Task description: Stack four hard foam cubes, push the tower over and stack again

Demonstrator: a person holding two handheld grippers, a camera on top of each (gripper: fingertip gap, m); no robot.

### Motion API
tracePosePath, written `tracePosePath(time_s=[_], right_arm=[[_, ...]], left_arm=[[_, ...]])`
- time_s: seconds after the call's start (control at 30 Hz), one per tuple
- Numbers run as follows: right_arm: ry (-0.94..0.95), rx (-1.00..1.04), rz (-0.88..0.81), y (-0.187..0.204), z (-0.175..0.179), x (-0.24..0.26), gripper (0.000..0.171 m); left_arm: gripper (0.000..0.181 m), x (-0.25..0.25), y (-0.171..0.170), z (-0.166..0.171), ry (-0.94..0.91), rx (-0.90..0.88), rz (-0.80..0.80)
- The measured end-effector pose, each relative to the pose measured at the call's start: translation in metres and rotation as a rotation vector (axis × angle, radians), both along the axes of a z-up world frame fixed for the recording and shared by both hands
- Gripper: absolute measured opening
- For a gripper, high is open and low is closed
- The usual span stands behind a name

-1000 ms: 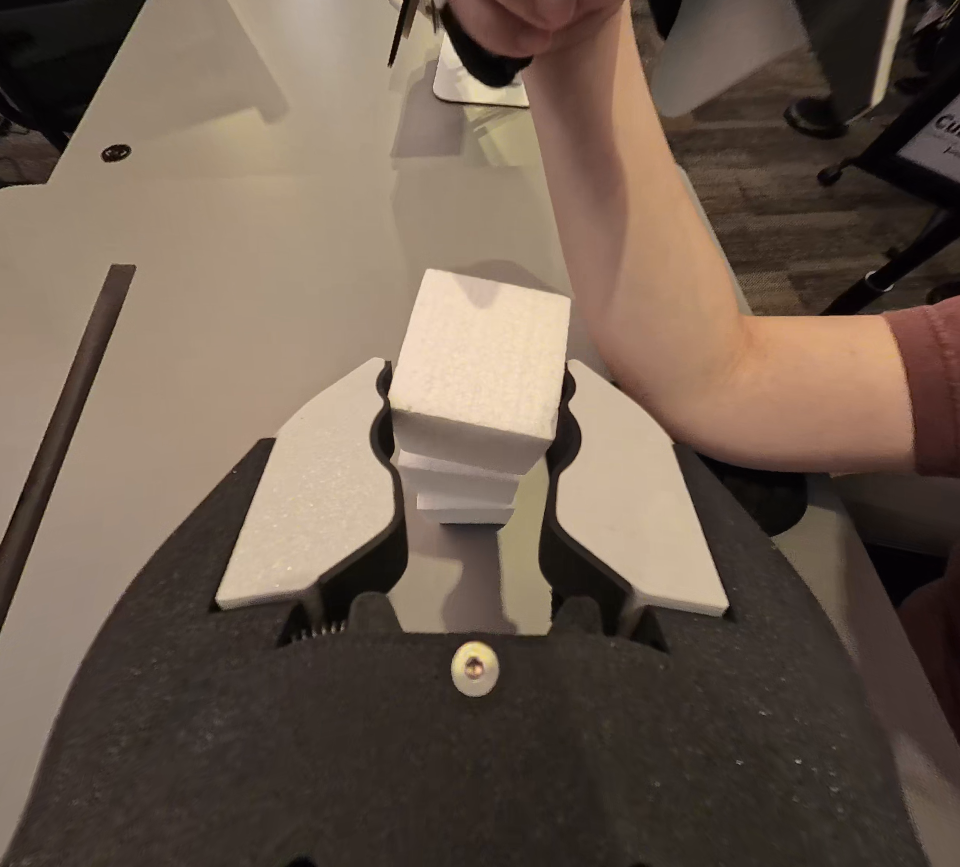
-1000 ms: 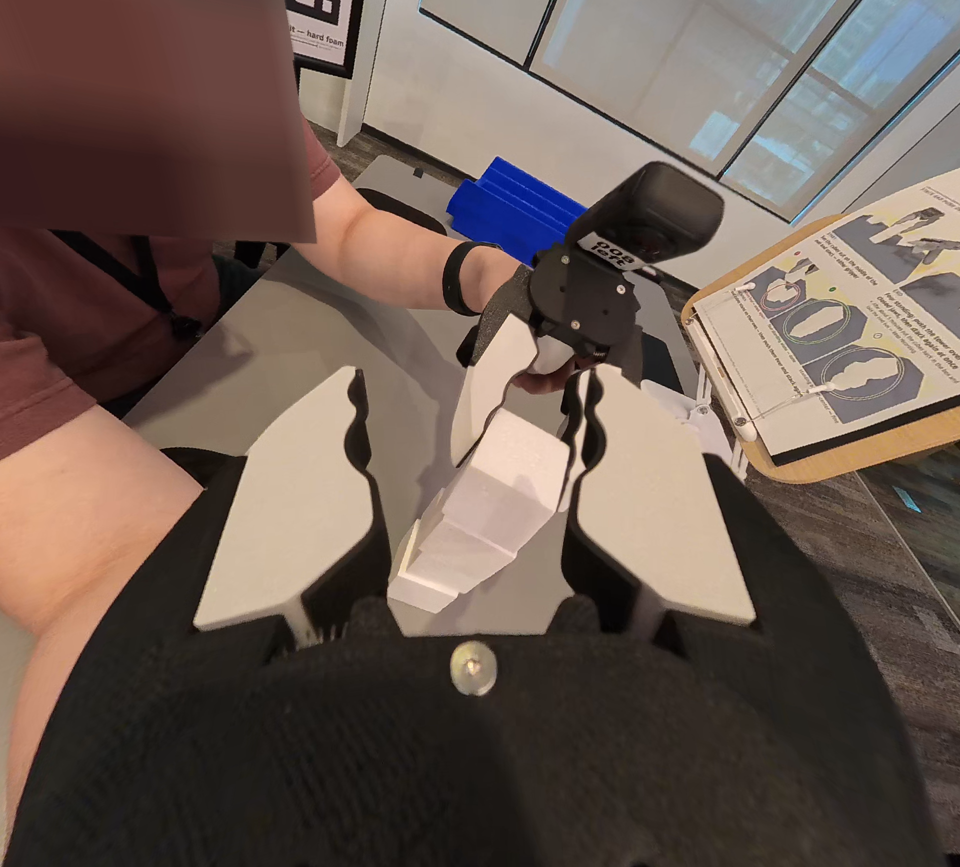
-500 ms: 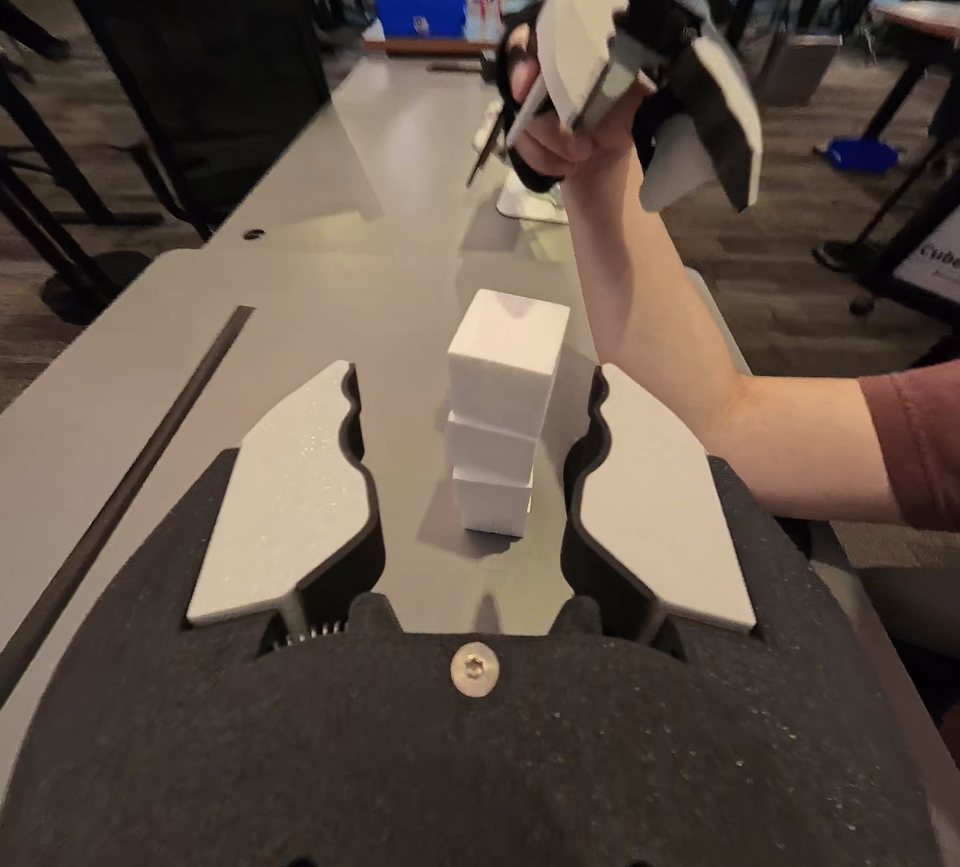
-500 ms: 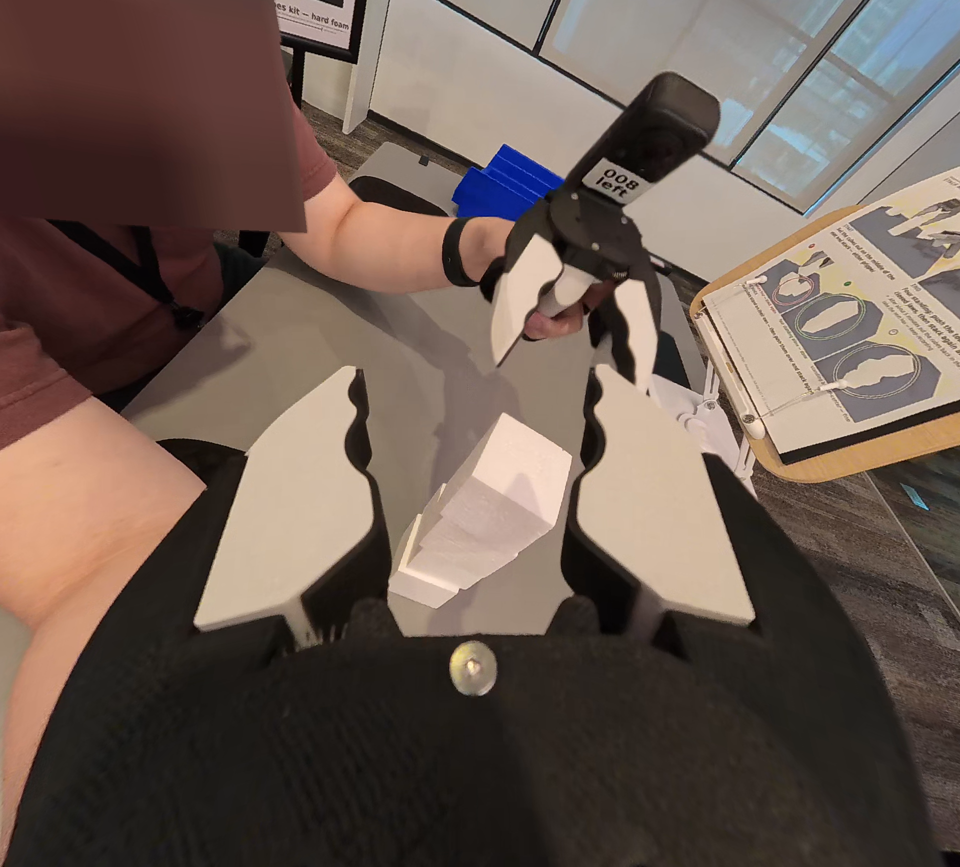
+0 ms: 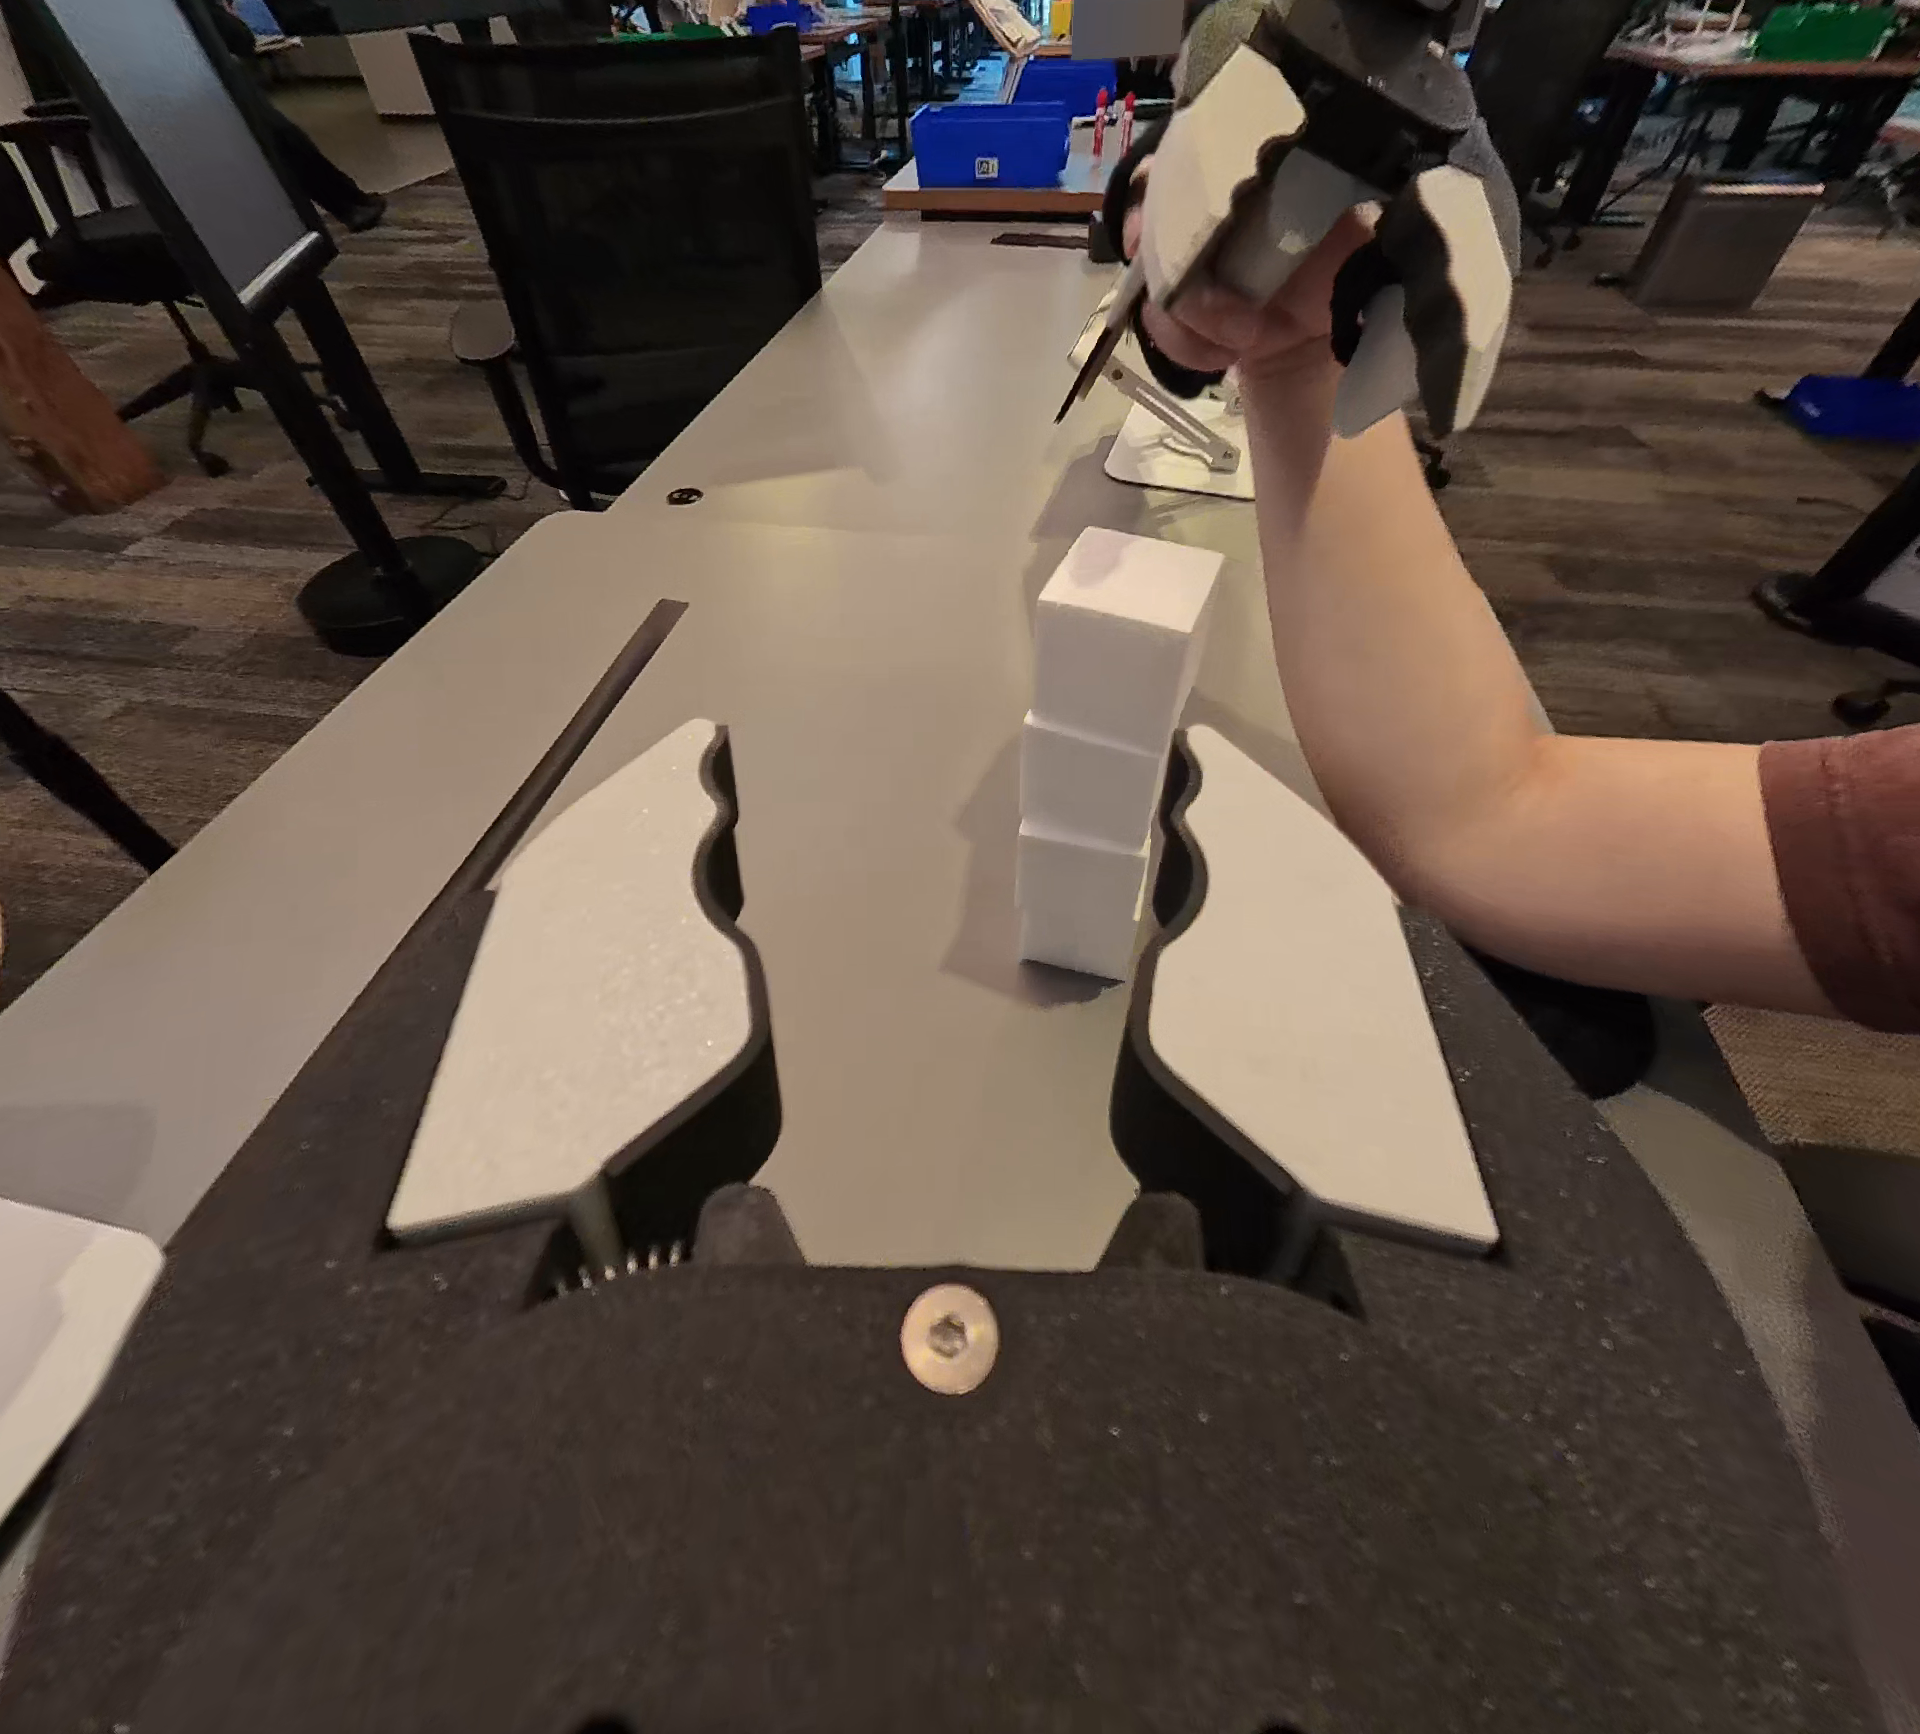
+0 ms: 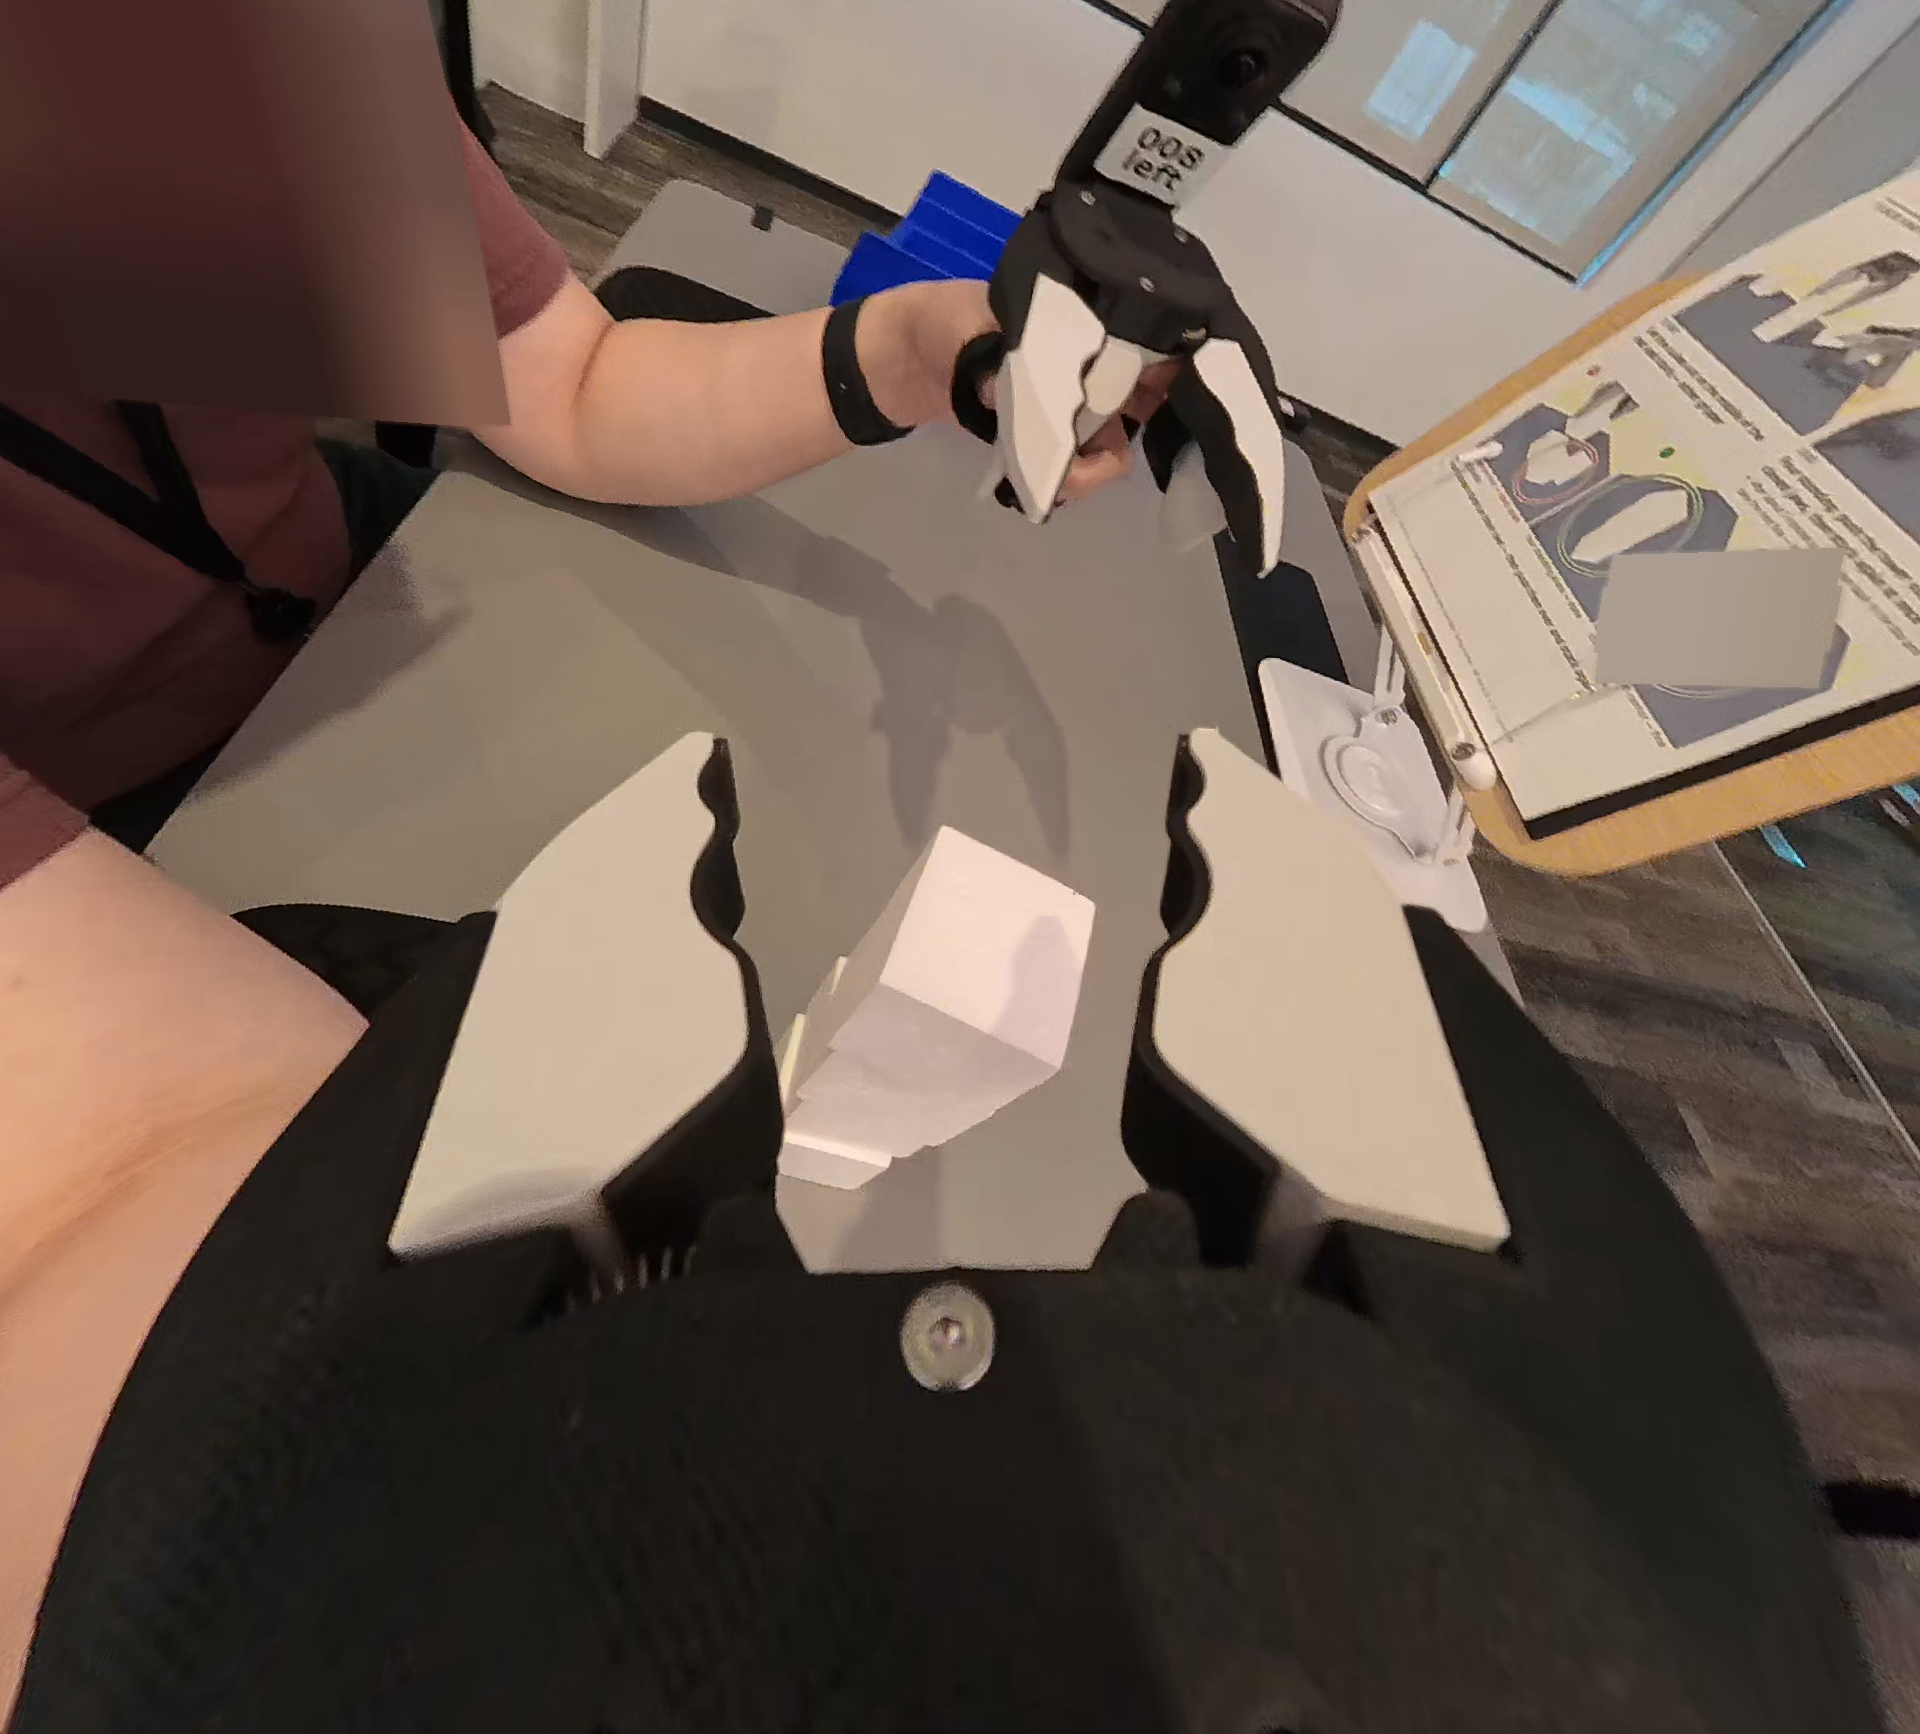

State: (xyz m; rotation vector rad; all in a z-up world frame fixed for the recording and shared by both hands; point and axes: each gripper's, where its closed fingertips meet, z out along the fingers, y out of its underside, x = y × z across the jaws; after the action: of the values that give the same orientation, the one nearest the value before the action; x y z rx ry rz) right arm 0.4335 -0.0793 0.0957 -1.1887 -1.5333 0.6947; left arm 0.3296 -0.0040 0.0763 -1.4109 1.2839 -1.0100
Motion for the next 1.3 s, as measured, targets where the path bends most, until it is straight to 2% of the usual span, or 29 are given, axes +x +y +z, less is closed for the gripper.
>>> tracePosePath(time_s=[0.17, 0.27, 0.37, 0.47, 0.57, 0.63, 0.67, 0.7, 0.8, 0.9, 1.1, 1.3], right_arm=[[0.036, 0.046, -0.193, 0.009, 0.018, -0.001, 0.081], [0.062, 0.018, -0.461, 0.029, 0.029, 0.014, 0.079], [0.05, -0.078, -0.703, 0.04, 0.024, 0.035, 0.072], [-0.017, -0.254, -0.97, 0.037, -0.014, 0.07, 0.069], [-0.166, -0.499, -1.288, 0.019, -0.081, 0.116, 0.06], [-0.242, -0.714, -1.425, 0.002, -0.128, 0.133, 0.043], [-0.251, -0.799, -1.469, -0.002, -0.147, 0.137, 0.042], [-0.244, -0.876, -1.493, -0.003, -0.163, 0.137, 0.036], [-0.262, -1.064, -1.54, -0.01, -0.2, 0.134, 0.036], [-0.322, -1.156, -1.591, -0.01, -0.218, 0.133, 0.036], [-0.395, -1.197, -1.542, 0.017, -0.221, 0.092, 0.035], [-0.457, -1.157, -1.43, 0.054, -0.199, 0.011, 0.035]], left_arm=[[0.079, -0.014, -0.005, 0.005, -0.006, 0.011, -0.007], [0.079, -0.024, 0.001, 0.008, -0.012, -0.003, 0.018], [0.079, -0.037, 0.016, 0.003, 0.045, 0.026, 0.105], [0.079, -0.049, 0.031, -0.007, 0.135, 0.076, 0.208], [0.078, -0.051, 0.029, -0.011, 0.149, 0.057, 0.212], [0.077, -0.049, 0.02, -0.013, 0.154, 0.023, 0.179], [0.078, -0.049, 0.016, -0.013, 0.159, 0.019, 0.169], [0.079, -0.05, 0.013, -0.012, 0.159, 0.027, 0.167], [0.081, -0.062, 0.003, -0.011, 0.155, 0.024, 0.19], [0.081, -0.084, -0.013, -0.006, 0.14, 0.034, 0.178], [0.08, -0.16, -0.019, 0.01, 0.176, 0.068, 0.283], [0.08, -0.227, -0.022, 0.023, 0.125, 0.085, 0.396]])
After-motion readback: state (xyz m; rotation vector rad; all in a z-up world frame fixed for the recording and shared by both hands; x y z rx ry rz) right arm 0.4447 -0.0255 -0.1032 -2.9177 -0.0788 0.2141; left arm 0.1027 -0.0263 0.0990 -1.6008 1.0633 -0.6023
